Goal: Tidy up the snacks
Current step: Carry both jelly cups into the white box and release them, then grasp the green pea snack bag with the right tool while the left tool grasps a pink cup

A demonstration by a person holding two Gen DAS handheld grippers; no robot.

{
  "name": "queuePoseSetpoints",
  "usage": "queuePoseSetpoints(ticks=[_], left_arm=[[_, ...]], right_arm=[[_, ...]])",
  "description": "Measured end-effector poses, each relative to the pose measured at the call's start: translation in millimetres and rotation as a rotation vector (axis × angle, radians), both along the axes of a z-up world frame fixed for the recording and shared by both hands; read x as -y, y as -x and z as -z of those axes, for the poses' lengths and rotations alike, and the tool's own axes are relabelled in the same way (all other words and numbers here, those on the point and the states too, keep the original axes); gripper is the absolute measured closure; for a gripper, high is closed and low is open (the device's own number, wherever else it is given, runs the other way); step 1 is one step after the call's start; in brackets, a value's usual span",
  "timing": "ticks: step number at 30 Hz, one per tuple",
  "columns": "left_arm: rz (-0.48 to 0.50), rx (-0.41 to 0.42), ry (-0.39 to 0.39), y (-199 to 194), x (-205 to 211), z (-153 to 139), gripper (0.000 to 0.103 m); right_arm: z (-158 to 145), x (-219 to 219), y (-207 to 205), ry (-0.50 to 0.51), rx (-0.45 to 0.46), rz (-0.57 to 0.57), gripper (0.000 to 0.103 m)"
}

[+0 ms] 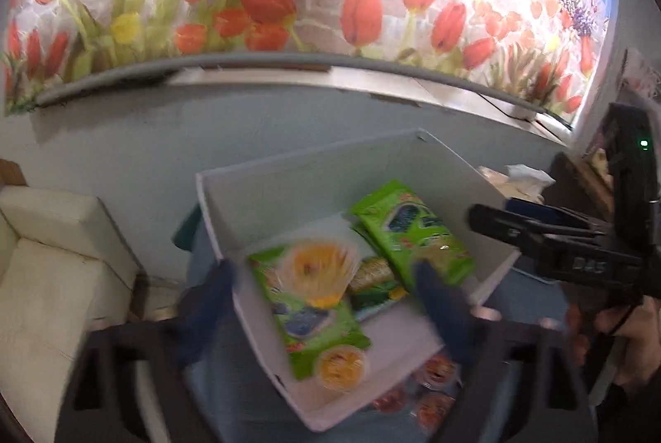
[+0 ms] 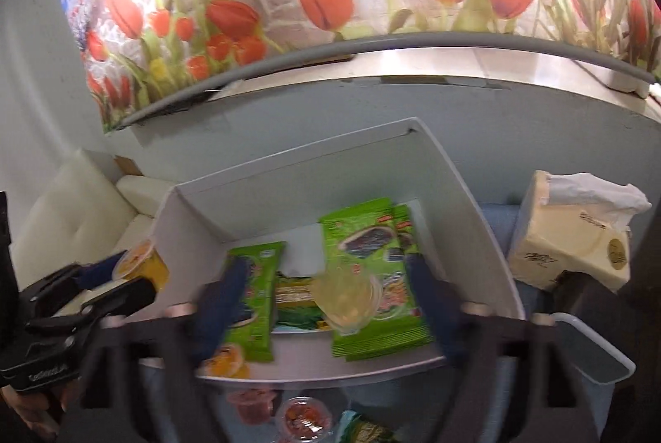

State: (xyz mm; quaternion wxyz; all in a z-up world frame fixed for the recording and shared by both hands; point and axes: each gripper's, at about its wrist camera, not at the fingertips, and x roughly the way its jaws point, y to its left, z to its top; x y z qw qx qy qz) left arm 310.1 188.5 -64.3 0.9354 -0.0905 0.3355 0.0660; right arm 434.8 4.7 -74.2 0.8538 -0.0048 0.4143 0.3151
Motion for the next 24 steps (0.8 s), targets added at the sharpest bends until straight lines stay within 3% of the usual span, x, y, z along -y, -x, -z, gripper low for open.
queuePoseSetpoints(ticks=[2, 4, 12, 17, 21, 24], left_arm=[[0.0, 0.07, -0.02, 8.9, -0.4, -2.1, 0.0], [0.007, 0.072, -0.026, 9.7, -1.0, -3.4, 0.0], [0.006, 0.1, -0.111, 29.2, 20.2, -17.5, 0.0], [0.025, 0.113, -0.128, 56.1, 39.6, -24.3, 0.0], [0.056, 0.101, -0.073, 80.4, 54.3, -20.3, 0.0], [0.058, 0.084, -0.078, 98.8, 67.4, -13.6, 0.0]], right_arm=[[-2.0, 5.6, 1.6, -0.005, 0.005, 0.01, 0.007], [-3.3, 11.0, 4.3, 0.004, 0.016, 0.025, 0.0], [-12.1, 18.7, 38.1, 0.077, 0.087, -0.002, 0.0], [-21.7, 32.3, 81.3, 0.123, 0.201, -0.016, 0.0], [-15.1, 48.9, 107.7, 0.089, 0.163, -0.032, 0.0], [-5.5, 63.7, 121.8, 0.068, 0.132, -0.026, 0.0]])
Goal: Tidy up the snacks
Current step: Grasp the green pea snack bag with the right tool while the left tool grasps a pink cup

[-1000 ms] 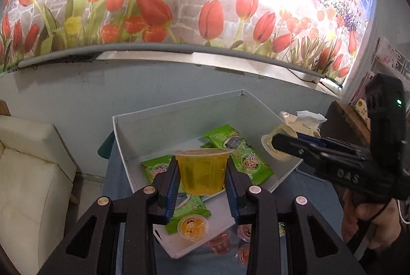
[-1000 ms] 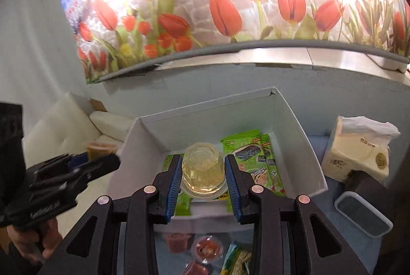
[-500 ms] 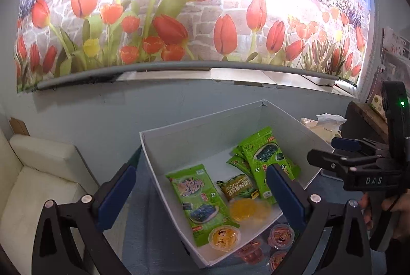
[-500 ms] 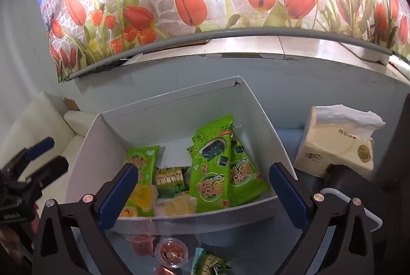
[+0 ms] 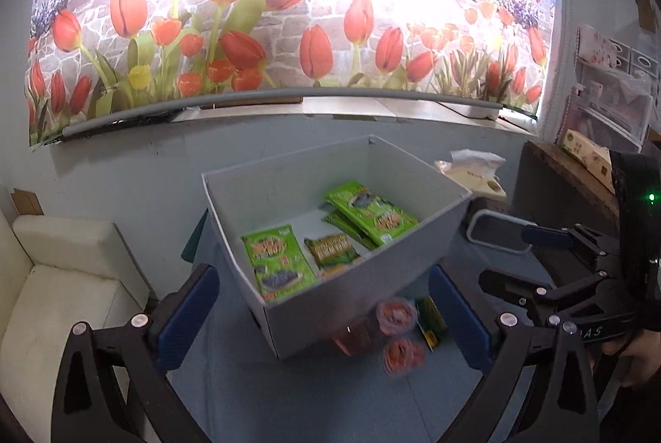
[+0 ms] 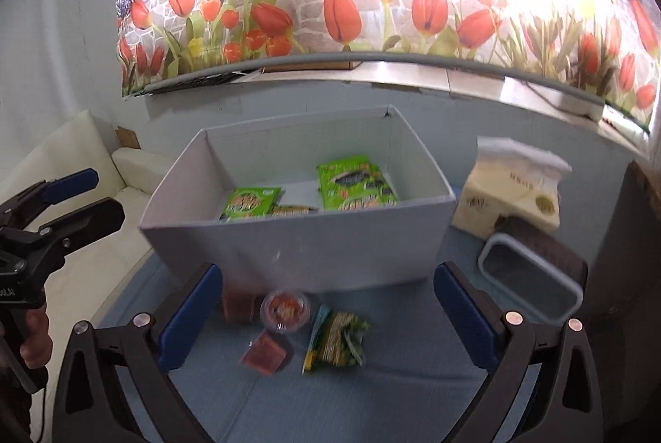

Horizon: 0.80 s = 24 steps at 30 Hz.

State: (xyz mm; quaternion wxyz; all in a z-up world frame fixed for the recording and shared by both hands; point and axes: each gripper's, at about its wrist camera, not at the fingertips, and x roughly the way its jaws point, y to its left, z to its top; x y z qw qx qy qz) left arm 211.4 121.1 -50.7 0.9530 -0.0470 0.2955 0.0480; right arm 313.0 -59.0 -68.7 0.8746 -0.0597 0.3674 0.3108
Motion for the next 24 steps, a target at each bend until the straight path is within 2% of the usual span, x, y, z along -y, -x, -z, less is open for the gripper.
queuePoseSetpoints(ticks=[7, 11, 17, 19, 24], left_arm=[[-0.008, -0.032, 0.059, 54.5, 27.5, 26.2, 0.0], [0.001, -0.065, 0.115, 82.1, 39.9, 44.4, 0.0], [0.002, -0.097, 0.142, 110.7, 47.4, 60.1, 0.0], [0.004, -0.109, 0.155, 115.6, 47.0, 63.8, 0.0], [-0.004, -0.118, 0.14, 118.4, 46.3, 67.2, 0.0]], right_arm=[[35.8, 24.7, 17.2, -0.031, -0.076, 0.017, 0.0], [59.7, 23.8, 16.9, 0.0, -0.108, 0.022, 0.0], [82.9, 11.1, 3.7, 0.019, -0.112, 0.012, 0.0], [90.6, 3.0, -1.1, 0.053, -0.104, 0.017, 0.003], [115.8, -11.6, -23.8, 0.107, -0.175, 0.037, 0.023]])
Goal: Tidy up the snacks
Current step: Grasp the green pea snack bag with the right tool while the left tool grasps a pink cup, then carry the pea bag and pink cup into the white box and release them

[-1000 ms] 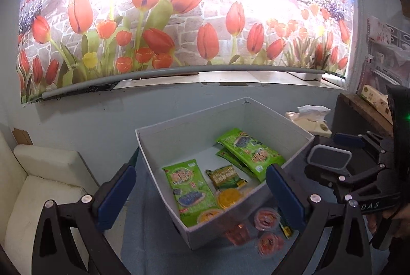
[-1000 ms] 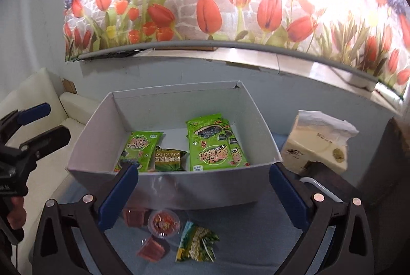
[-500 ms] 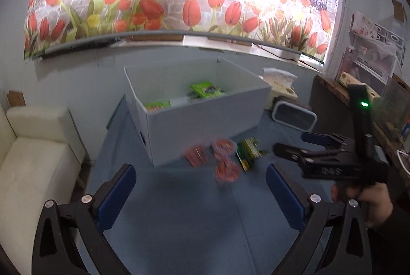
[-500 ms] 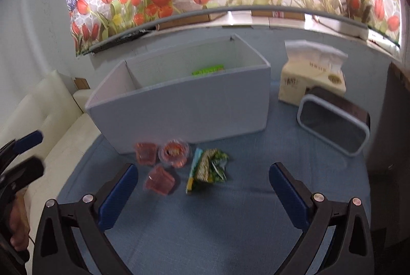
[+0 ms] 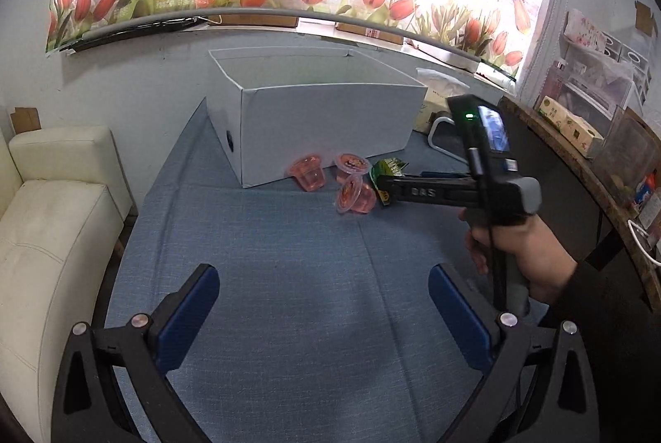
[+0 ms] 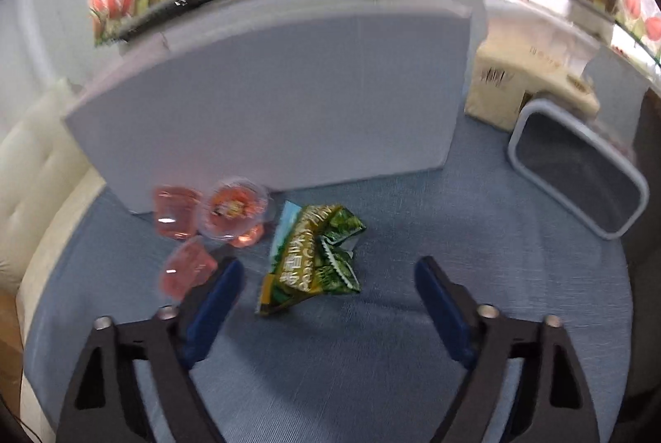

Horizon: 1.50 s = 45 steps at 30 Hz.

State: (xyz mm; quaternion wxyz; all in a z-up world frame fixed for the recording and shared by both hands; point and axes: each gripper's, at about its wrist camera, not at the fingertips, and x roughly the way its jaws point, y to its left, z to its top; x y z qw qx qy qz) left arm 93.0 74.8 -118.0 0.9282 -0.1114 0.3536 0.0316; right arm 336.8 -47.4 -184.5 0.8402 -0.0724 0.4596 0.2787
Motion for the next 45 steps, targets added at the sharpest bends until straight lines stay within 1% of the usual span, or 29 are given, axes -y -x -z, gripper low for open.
queuePoseSetpoints(ticks=[1, 2, 4, 5, 6, 11, 15, 19, 21, 24, 26, 27, 29, 30, 32, 33, 34, 35, 36, 37, 39, 40, 45], left_arm=[[-0.006, 0.004, -0.002, 0.7, -0.5, 0.3, 0.0], [-0.01, 0.006, -0.001, 0.9, -1.4, 0.7, 0.0], [-0.007, 0.001, -0.003, -0.2, -0.8, 3.1, 0.0], [-0.008, -0.003, -0.005, -0.9, -1.0, 4.3, 0.0], [-0.01, -0.008, -0.008, -3.1, -0.2, 5.6, 0.0], [0.0, -0.024, -0.009, -15.0, 3.6, 13.1, 0.0], [0.009, -0.042, -0.045, -36.5, 10.2, 17.3, 0.0], [0.028, -0.055, -0.072, -69.4, 19.4, 21.0, 0.0], [0.026, -0.062, -0.083, -85.3, 22.8, 24.2, 0.0], [0.022, -0.084, -0.103, -112.1, 28.8, 31.6, 0.0], [0.021, -0.097, -0.114, -128.9, 32.8, 38.6, 0.0], [0.019, -0.1, -0.133, -136.0, 35.2, 42.2, 0.0], [0.005, -0.109, -0.172, -148.7, 39.8, 48.8, 0.0], [0.003, -0.117, -0.173, -155.6, 41.2, 53.2, 0.002], [0.004, -0.149, -0.163, -165.7, 42.5, 61.2, 0.012], [-0.001, -0.172, -0.168, -170.4, 43.2, 66.2, 0.02], [-0.005, -0.187, -0.173, -173.4, 43.8, 70.3, 0.03], [0.003, -0.202, -0.171, -176.4, 44.2, 74.6, 0.037], [0.009, -0.219, -0.162, -179.0, 43.5, 78.6, 0.047], [0.009, -0.204, -0.149, -178.3, 41.9, 78.1, 0.05], [0.013, -0.207, -0.142, -180.0, 40.2, 77.0, 0.059], [0.018, -0.207, -0.13, -179.7, 38.4, 75.5, 0.062], [0.04, -0.206, -0.065, -170.3, 25.4, 68.0, 0.068]], right_arm=[[3.7, -0.8, -3.8, 0.0, -0.009, 0.007, 0.024], [3.6, -1.2, -4.8, -0.005, 0.011, 0.012, 0.027], [4.6, -3.3, -10.6, -0.003, 0.01, 0.011, 0.036], [4.7, -4.3, -12.2, -0.006, 0.011, 0.004, 0.051], [5.0, -4.8, -13.2, -0.003, 0.008, 0.001, 0.06], [6.4, 5.7, -11.3, -0.05, -0.012, -0.006, 0.061], [-0.6, 23.3, -4.9, -0.082, 0.003, -0.004, 0.061], [-14.3, 47.1, 16.6, -0.093, 0.037, 0.008, 0.061], [-27.4, 61.8, 34.8, -0.103, 0.056, 0.017, 0.061], [-37.5, 82.8, 49.1, -0.106, 0.084, 0.035, 0.061], [-41.7, 100.1, 58.6, -0.135, 0.073, 0.046, 0.061], [-45.0, 107.8, 66.5, -0.144, 0.072, 0.051, 0.061], [-46.9, 119.8, 75.9, -0.146, 0.077, 0.058, 0.061], [-46.2, 125.5, 79.8, -0.147, 0.072, 0.06, 0.061], [-46.6, 135.0, 86.5, -0.165, 0.054, 0.071, 0.061], [-48.4, 140.8, 89.6, -0.175, 0.047, 0.077, 0.061], [-49.4, 143.8, 92.3, -0.178, 0.047, 0.082, 0.061], [-49.8, 146.8, 93.9, -0.179, 0.05, 0.084, 0.061], [-49.9, 149.2, 96.9, -0.178, 0.055, 0.083, 0.061], [-50.1, 150.1, 98.5, -0.177, 0.059, 0.082, 0.061], [-49.2, 152.3, 100.1, -0.179, 0.057, 0.078, 0.061], [-48.7, 153.0, 100.8, -0.185, 0.054, 0.077, 0.061], [-45.4, 152.3, 103.4, -0.218, 0.034, 0.078, 0.061]])
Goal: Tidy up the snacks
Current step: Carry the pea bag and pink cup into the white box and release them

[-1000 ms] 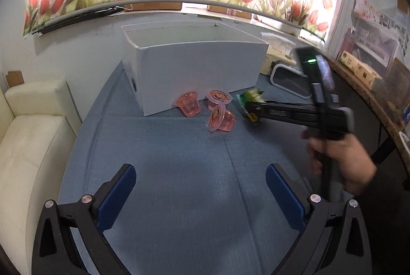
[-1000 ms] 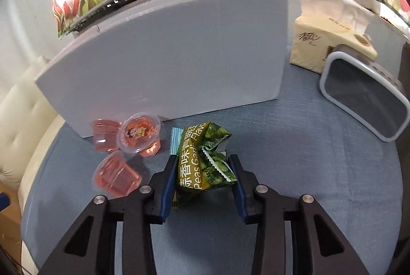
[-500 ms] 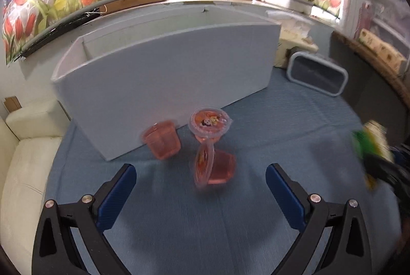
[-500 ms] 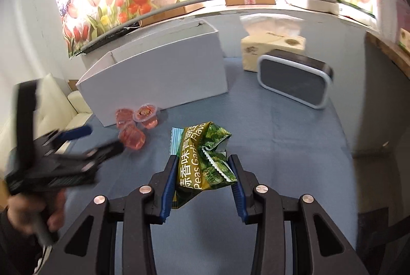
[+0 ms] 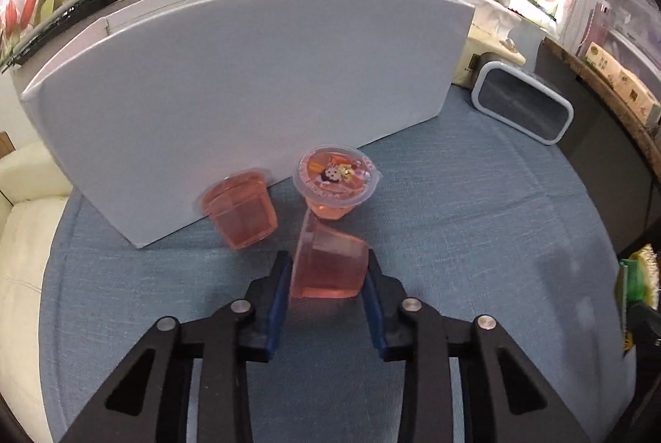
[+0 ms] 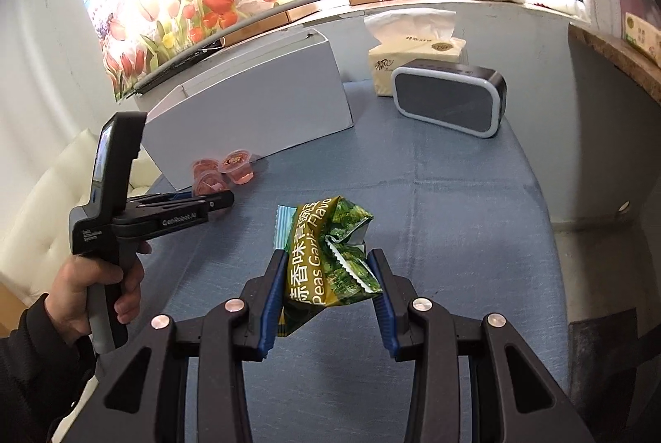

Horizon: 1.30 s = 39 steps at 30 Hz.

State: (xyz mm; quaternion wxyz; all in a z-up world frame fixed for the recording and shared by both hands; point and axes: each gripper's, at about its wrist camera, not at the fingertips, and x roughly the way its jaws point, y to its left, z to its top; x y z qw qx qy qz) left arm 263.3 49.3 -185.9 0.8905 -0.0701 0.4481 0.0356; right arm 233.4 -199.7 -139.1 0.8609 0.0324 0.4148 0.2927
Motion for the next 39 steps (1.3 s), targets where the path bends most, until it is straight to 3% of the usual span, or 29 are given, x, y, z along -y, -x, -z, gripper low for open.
queuePoseSetpoints(ticks=[7, 18, 24, 29, 39], left_arm=[[0.038, 0.047, 0.089, 38.9, -9.5, -26.6, 0.07], [0.059, 0.225, 0.105, 83.7, -27.4, -105.0, 0.07], [0.015, 0.307, 0.096, 57.3, -57.3, -148.2, 0.07], [-0.018, 0.32, 0.098, 17.4, -84.1, -165.8, 0.07], [-0.027, 0.231, 0.082, -51.2, -115.9, -139.5, 0.07]], right_arm=[[-4.8, -15.1, 3.4, -0.009, 0.008, -0.032, 0.061], [-44.8, -79.2, -7.6, -0.026, 0.089, -0.143, 0.061], [-80.0, -124.8, -40.2, -0.021, 0.16, -0.178, 0.061], [-99.0, -164.2, -78.8, 0.004, 0.185, -0.194, 0.061], [-79.1, -216.8, -159.5, 0.117, 0.132, -0.193, 0.06]])
